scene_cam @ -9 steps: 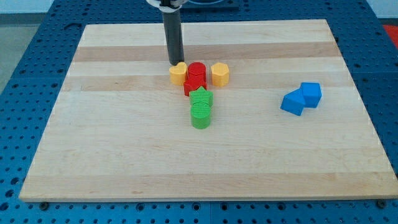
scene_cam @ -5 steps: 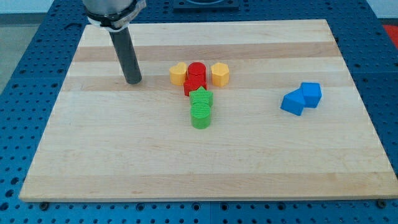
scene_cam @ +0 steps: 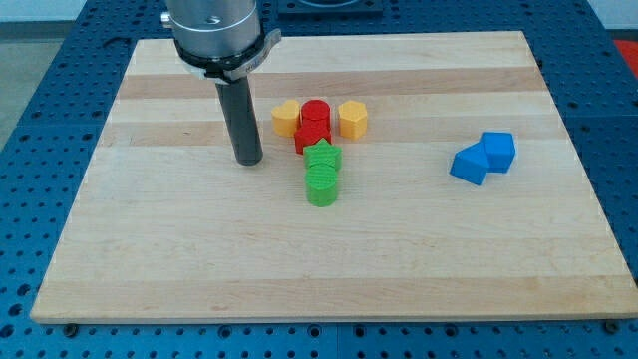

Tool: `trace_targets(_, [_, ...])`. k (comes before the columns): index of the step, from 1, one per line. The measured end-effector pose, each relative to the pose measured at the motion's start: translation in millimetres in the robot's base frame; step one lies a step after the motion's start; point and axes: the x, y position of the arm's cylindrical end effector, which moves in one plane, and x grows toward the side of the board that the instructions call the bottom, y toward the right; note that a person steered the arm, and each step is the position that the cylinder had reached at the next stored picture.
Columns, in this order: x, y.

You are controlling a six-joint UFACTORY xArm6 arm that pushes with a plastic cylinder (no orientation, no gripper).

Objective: Push yellow heart above the yellow hexagon

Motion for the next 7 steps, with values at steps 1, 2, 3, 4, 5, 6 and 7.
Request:
trace_targets(1, [-6.2, 13.0])
trace_targets(2, [-8.7, 13.0])
trace_targets(3, [-36.0, 13.0])
trace_targets(4, [-50.4, 16.0])
trace_targets(5, [-65.9, 17.7])
trace_targets(6, [-67.7, 17.7])
trace_targets(7, [-68.3, 17.7])
